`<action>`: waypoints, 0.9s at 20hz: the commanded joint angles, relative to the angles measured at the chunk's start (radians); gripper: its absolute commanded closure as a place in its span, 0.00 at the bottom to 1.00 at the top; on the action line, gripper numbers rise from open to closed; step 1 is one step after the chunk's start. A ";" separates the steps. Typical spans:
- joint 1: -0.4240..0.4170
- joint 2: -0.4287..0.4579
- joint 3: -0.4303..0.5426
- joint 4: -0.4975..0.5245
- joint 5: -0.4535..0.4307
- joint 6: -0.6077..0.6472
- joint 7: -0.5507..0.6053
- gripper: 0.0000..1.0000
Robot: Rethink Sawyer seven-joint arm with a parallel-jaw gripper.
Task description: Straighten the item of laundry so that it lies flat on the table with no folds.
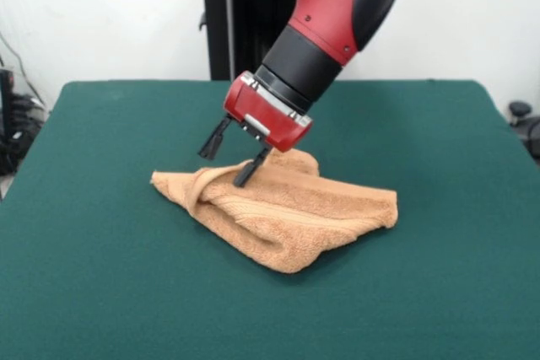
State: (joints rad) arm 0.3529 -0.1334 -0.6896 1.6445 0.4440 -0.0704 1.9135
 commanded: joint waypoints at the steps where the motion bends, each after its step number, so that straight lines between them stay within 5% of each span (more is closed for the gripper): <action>1: 0.016 0.044 0.162 0.056 0.086 -0.041 0.290 0.00; 18: 0.043 0.044 0.126 0.018 0.122 -0.038 0.232 0.00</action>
State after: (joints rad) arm 0.3656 -0.1076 -0.6884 1.6523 0.5137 -0.1018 1.9135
